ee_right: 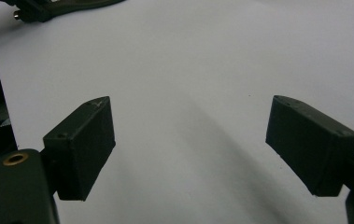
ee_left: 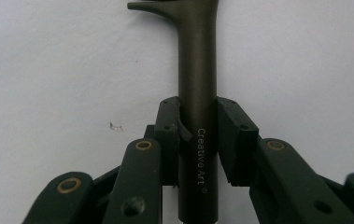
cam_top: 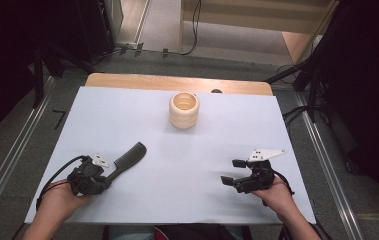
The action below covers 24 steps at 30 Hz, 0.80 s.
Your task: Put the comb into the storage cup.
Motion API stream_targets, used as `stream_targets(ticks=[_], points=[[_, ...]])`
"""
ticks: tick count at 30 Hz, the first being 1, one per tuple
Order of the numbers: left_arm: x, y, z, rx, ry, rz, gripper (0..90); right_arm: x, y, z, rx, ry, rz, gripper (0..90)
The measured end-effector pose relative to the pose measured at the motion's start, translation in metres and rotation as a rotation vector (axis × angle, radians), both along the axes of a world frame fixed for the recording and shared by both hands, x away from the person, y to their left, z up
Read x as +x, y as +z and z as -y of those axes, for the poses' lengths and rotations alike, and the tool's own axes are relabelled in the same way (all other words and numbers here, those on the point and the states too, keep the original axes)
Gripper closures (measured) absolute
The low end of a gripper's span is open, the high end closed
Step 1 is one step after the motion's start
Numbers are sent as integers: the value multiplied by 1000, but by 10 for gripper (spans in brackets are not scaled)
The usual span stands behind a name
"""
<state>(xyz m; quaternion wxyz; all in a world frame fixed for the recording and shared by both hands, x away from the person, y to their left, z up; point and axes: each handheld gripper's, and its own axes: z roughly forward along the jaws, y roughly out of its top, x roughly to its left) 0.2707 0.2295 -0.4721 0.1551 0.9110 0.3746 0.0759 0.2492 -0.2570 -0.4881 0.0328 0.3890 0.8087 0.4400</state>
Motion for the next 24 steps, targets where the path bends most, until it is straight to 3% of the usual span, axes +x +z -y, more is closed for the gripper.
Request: stream_targets(ticks=[3, 9, 20, 24], points=[[-3, -1, -3, -16, -28, 29, 735, 0, 0, 0, 2, 2, 0, 138], [1, 1, -8, -70, -6, 4, 735, 0, 1, 0, 9, 3, 8, 138], [2, 17, -7, -244, 6, 24, 735, -1, 2, 1, 19, -4, 14, 138], [2, 24, -6, -310, -9, 54, 735, -1, 3, 2, 19, -9, 26, 138]])
